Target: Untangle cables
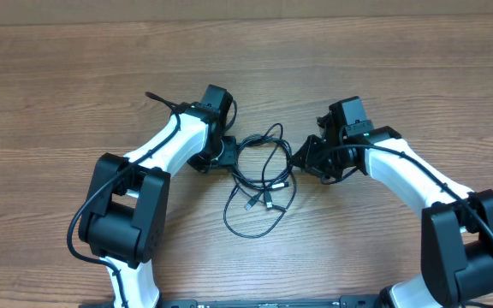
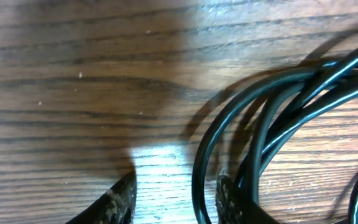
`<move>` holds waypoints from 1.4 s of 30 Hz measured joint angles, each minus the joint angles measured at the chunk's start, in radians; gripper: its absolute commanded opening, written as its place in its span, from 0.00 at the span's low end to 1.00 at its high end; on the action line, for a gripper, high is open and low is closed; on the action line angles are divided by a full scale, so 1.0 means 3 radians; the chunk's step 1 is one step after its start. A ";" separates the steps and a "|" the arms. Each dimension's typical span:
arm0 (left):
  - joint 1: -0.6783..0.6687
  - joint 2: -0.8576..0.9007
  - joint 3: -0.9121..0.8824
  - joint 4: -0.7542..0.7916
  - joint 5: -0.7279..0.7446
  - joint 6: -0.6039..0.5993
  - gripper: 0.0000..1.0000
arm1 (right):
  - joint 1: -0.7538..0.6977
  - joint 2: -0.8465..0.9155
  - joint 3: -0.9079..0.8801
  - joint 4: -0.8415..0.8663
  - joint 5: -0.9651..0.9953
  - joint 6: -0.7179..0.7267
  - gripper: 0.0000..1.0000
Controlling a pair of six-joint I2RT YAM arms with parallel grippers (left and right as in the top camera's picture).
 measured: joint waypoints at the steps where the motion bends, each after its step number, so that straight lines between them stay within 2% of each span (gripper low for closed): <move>1: 0.0000 0.0000 0.0000 0.0005 0.0006 0.0001 0.45 | 0.0029 0.0000 -0.0003 0.0029 0.0010 -0.0006 0.34; 7: 0.0000 0.0000 0.0000 0.0037 0.0107 0.0038 0.44 | 0.0262 0.0000 -0.0064 0.0128 0.0178 0.0159 0.34; 10: 0.0000 0.0000 0.0000 0.0086 0.0294 0.0150 0.47 | 0.0383 0.0008 -0.0072 0.0145 0.0239 0.0234 0.33; 14: 0.0000 0.0000 -0.0001 0.0104 0.0516 0.0264 0.47 | 0.0500 0.0011 -0.0072 0.0156 0.0375 0.0366 0.29; 25: 0.0000 0.0000 -0.0004 0.0158 0.0937 0.0509 0.47 | 0.0696 0.0014 -0.0072 0.0173 0.0727 0.0674 0.25; 34: 0.0003 0.0000 -0.0004 0.0177 0.1250 0.0725 0.54 | 0.0856 0.0282 -0.0072 0.0467 0.0918 0.1055 0.24; 37: 0.0009 0.0000 -0.0004 0.0189 0.1305 0.0785 0.54 | 0.0861 0.0347 -0.0070 0.0533 0.0941 0.1169 0.17; 39: 0.0009 0.0000 -0.0004 0.0205 0.1283 0.0783 0.53 | 0.0862 0.0350 -0.0071 0.0529 0.0950 0.1202 0.04; 42: 0.0009 0.0000 -0.0004 0.0253 0.1156 0.0707 0.52 | 0.0863 0.0351 -0.0074 0.0521 0.0955 0.1274 0.04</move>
